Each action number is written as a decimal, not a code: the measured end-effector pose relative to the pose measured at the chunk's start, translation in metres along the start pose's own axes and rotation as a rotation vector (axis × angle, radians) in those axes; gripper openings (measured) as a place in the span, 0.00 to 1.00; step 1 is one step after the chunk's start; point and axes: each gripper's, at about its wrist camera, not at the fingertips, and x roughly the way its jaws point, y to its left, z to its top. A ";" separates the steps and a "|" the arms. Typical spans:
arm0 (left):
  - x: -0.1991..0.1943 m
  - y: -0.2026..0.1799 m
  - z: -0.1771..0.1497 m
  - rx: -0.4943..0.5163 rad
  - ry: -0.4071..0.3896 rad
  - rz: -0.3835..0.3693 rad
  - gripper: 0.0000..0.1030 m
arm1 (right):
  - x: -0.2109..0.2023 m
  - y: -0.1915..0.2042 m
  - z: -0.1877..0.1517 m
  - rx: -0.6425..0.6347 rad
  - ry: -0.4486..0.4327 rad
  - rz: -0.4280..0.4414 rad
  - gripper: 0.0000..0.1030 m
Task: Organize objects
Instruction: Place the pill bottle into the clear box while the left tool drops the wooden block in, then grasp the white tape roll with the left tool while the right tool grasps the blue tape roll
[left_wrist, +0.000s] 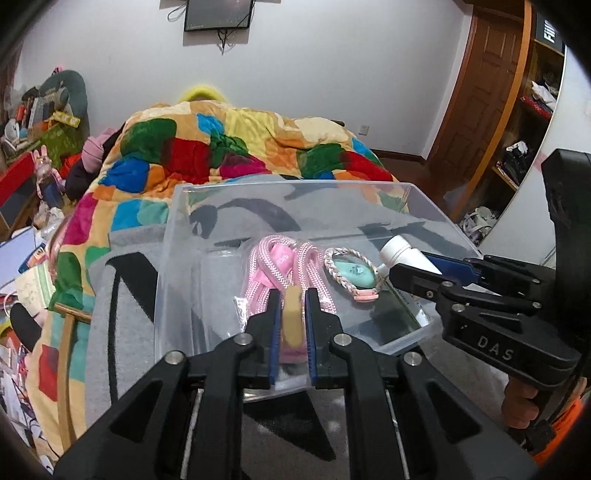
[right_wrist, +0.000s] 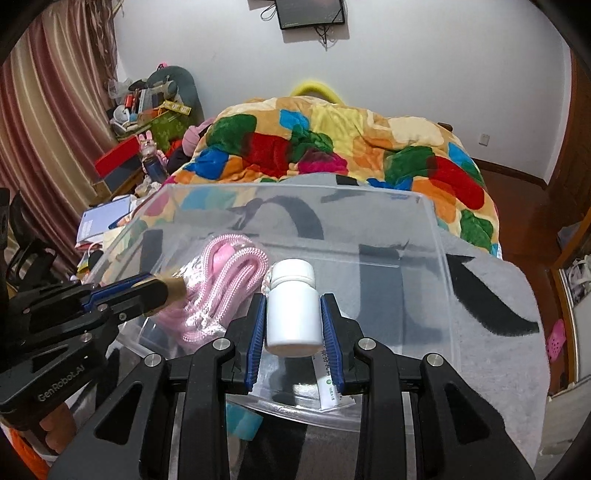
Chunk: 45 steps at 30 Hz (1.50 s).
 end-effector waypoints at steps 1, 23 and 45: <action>-0.001 -0.001 0.000 0.005 0.000 -0.002 0.10 | 0.001 0.000 -0.001 -0.004 0.002 -0.004 0.26; -0.021 -0.056 -0.043 0.109 0.028 -0.109 0.50 | -0.085 -0.026 -0.049 -0.014 -0.083 -0.040 0.27; -0.037 -0.017 -0.084 0.026 0.027 -0.108 0.37 | -0.023 0.027 -0.058 -0.056 0.054 0.058 0.43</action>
